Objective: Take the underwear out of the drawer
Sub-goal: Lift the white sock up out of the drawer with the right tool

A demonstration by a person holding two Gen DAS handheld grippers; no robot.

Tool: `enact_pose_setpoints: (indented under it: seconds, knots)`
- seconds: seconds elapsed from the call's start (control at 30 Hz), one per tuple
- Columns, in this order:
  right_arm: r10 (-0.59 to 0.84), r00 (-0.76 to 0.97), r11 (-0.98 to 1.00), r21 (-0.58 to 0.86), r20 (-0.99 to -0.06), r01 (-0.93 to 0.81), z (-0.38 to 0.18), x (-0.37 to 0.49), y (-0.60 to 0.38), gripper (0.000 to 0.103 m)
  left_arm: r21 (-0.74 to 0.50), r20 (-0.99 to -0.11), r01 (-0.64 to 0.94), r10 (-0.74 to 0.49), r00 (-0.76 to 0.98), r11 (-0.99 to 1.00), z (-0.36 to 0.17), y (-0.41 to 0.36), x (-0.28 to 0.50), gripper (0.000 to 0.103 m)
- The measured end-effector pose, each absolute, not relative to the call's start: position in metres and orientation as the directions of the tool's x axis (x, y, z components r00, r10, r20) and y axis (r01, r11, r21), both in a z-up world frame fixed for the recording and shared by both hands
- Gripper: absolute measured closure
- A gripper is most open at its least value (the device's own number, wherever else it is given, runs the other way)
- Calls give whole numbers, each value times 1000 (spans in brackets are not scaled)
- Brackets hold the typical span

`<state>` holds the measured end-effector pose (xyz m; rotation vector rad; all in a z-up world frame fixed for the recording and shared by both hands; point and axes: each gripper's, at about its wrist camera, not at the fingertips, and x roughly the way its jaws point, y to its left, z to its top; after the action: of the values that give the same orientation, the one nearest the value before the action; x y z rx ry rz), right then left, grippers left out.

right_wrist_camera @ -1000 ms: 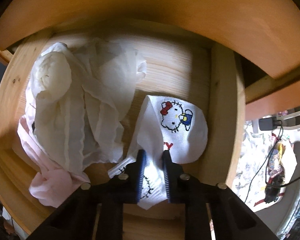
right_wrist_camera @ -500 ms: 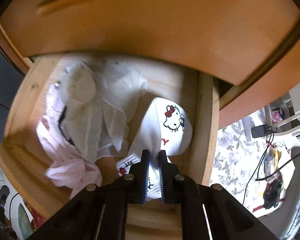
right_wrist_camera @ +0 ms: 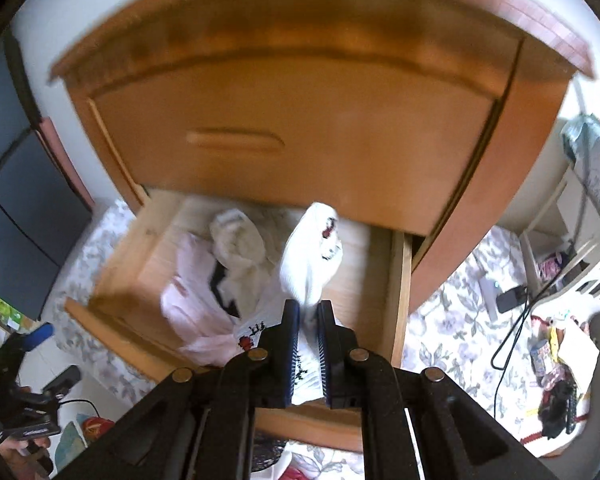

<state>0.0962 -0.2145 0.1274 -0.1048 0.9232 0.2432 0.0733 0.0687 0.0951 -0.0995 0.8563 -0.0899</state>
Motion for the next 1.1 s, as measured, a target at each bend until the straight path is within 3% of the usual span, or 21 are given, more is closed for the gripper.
enact_pose_setpoints:
  seconds: [0.53,1.1]
  knots:
    - [286,733,940,32,-617,-340,194,1,-207,93,-98,-720,60,-112,685,993,118,56,55,9]
    - [336,737,925,60,-587,-374,190,-59,-211,93,-67,-705,76,-102,702,995,131,44,39,9]
